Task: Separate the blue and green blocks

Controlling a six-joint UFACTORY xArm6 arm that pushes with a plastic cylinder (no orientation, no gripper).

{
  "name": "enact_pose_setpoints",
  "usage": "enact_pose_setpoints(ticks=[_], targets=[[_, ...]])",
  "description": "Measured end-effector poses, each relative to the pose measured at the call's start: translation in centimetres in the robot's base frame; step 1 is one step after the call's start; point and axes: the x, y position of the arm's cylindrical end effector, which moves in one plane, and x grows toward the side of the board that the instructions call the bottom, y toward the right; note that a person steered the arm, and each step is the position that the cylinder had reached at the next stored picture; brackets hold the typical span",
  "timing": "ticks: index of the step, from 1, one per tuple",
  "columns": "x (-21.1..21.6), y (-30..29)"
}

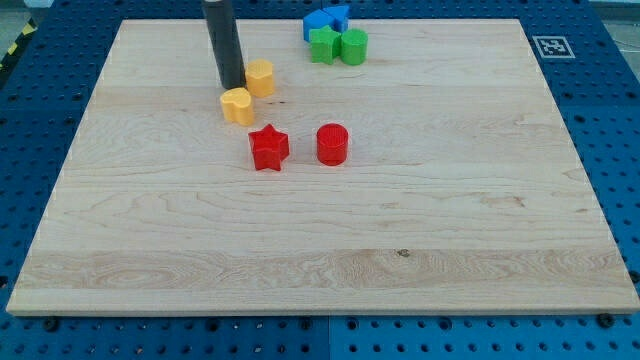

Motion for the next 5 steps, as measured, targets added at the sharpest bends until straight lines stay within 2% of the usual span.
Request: enact_pose_setpoints(ticks=[1, 2, 4, 5], targets=[[-1.0, -1.7], [-5.0, -5.1], [-9.4, -3.9], [-13.0, -3.8]])
